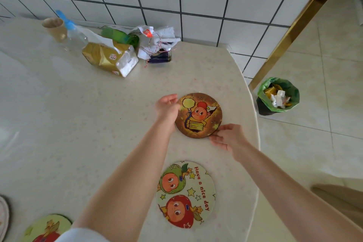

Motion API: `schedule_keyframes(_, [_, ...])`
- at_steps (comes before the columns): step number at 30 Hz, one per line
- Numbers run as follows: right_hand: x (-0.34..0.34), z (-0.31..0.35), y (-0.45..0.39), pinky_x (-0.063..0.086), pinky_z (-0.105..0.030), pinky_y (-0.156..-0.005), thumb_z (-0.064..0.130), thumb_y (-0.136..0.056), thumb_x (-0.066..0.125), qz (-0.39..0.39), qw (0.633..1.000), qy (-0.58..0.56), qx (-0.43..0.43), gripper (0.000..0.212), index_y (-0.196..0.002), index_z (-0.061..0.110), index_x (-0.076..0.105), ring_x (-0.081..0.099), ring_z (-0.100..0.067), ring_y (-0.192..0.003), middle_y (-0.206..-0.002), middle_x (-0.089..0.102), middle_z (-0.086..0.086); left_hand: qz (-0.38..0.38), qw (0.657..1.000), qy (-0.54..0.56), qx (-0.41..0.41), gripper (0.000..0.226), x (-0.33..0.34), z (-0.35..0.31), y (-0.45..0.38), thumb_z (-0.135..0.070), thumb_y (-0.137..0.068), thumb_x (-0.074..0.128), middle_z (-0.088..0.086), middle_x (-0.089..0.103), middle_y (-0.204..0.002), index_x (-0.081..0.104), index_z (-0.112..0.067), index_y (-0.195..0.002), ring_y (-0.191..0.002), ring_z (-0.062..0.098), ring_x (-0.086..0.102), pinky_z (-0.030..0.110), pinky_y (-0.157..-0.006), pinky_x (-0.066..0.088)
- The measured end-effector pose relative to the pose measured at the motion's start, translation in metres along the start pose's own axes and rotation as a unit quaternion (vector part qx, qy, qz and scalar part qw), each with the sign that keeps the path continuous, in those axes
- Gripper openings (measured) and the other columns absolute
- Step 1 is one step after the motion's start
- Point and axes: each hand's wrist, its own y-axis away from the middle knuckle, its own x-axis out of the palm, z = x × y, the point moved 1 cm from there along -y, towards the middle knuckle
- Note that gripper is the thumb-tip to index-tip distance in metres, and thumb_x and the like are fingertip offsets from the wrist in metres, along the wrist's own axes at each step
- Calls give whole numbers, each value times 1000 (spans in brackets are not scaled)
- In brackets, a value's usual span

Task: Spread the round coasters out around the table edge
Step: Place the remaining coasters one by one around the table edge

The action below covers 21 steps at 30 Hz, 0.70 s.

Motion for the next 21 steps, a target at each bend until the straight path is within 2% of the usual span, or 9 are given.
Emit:
schedule_keyframes(4, [0, -2, -1, 62, -36, -60, -6, -86, 53, -27, 999, -7, -22, 16, -84, 10, 56, 69, -22, -58, -73, 69, -14, 7, 999, -47, -4, 35, -9, 11, -1, 15, -76, 63, 4, 66, -105, 67, -15, -94, -99, 17, 62, 30, -87, 51])
schedule_keyframes(7, [-2, 1, 2, 60, -49, -75, 1, -80, 54, -72, 993, 45, -81, 17, -78, 18, 60, 71, -31, -71, -71, 69, -12, 10, 999, -34, -13, 32, -15, 21, 1, 13, -77, 62, 1, 66, -99, 66, -17, -88, -103, 20, 63, 37, -94, 53])
schedule_keyframes(10, [-2, 1, 12, 58, -55, -79, 1, -76, 55, -76, 988, 94, -100, 22, -64, 20, 57, 70, -40, -86, -67, 66, -10, 21, 999, -39, 1, 33, -19, 25, 5, 13, -79, 59, -6, 64, -89, 65, -19, -82, -101, 17, 62, 35, -95, 52])
schedule_keyframes(11, [-3, 1, 15, 57, -56, -80, -1, -75, 55, -72, 987, 107, -98, 23, -62, 18, 57, 69, -42, -89, -70, 66, -12, 25, 998, -47, 15, 30, -22, 26, 8, 11, -80, 59, -7, 64, -89, 65, -19, -84, -100, 16, 62, 32, -93, 53])
schedule_keyframes(13, [-5, -4, 22, 57, -56, -82, 0, -76, 55, -62, 987, 121, -86, 18, -66, 14, 60, 69, -40, -90, -81, 69, -18, 36, 994, -96, 45, 24, -30, 31, 15, 2, -83, 60, -5, 66, -95, 66, -19, -93, -93, 10, 61, 22, -78, 51])
schedule_keyframes(15, [-6, -16, 32, 57, -55, -81, 2, -78, 55, -56, 988, 120, -73, 13, -72, 9, 63, 69, -35, -78, -77, 70, -19, 44, 981, -178, 68, 23, -45, 45, 29, -5, -87, 56, -3, 66, -104, 66, -19, -103, -83, 1, 57, 15, -63, 43])
schedule_keyframes(16, [-7, -26, 40, 58, -55, -79, 3, -78, 54, -60, 988, 122, -72, 12, -73, 8, 64, 69, -34, -74, -73, 69, -17, 52, 971, -220, 78, 27, -53, 55, 36, -6, -88, 53, -3, 66, -107, 66, -19, -107, -82, 0, 56, 15, -62, 43])
schedule_keyframes(18, [-9, -53, 57, 59, -53, -77, 9, -82, 54, -77, 986, 128, -72, 11, -78, 10, 65, 71, -34, -78, -74, 70, -13, 82, 951, -279, 100, 33, -69, 74, 52, -5, -90, 49, -4, 64, -113, 65, -19, -114, -92, 6, 59, 20, -75, 49])
schedule_keyframes(21, [-12, -101, 86, 58, -51, -81, 18, -85, 54, -115, 983, 127, -71, 11, -86, 22, 64, 69, -30, -85, -85, 70, -7, 149, 922, -330, 142, 34, -85, 91, 72, -3, -91, 50, 1, 62, -122, 63, -14, -121, -111, 15, 57, 29, -95, 47])
